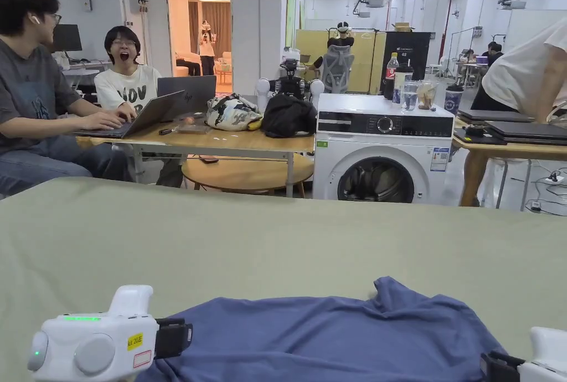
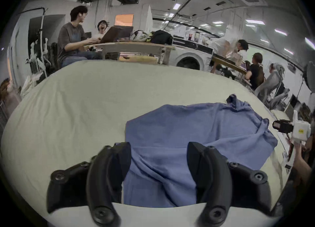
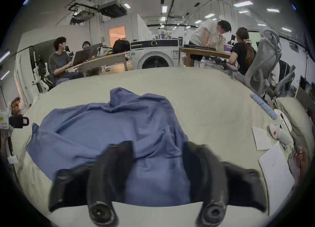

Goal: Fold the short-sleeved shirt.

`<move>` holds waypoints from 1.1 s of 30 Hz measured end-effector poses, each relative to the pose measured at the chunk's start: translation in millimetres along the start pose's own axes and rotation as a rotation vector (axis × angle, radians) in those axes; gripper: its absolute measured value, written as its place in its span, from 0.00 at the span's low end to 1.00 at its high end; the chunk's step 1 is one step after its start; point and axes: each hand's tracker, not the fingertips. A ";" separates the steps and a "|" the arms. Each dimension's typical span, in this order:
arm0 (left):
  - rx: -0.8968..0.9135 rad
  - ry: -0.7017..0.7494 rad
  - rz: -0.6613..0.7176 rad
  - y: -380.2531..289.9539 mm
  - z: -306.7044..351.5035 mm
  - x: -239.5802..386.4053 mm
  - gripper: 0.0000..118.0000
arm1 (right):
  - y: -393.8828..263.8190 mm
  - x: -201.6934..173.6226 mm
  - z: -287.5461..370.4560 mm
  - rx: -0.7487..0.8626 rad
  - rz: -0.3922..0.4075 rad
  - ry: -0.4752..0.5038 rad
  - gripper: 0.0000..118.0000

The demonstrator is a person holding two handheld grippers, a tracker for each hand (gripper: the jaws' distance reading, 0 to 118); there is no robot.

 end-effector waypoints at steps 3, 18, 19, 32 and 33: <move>0.025 0.001 -0.061 -2.5 12.3 9.2 0.00 | -4.5 -5.3 4.3 0.025 0.044 -0.042 0.00; -0.166 0.001 0.196 -71.0 17.9 -39.3 0.46 | -28.3 17.8 28.3 -0.038 -0.005 0.034 0.00; -0.212 -0.025 0.221 -74.8 7.0 -39.0 0.41 | -28.2 21.0 31.0 -0.044 -0.009 0.027 0.00; -0.243 0.053 0.149 -75.9 -8.6 -28.5 0.00 | -41.5 63.5 13.2 -0.167 -0.251 0.019 0.52; -0.247 0.057 0.139 -75.2 -9.7 -27.3 0.00 | -46.2 61.5 5.9 -0.201 -0.266 0.047 0.50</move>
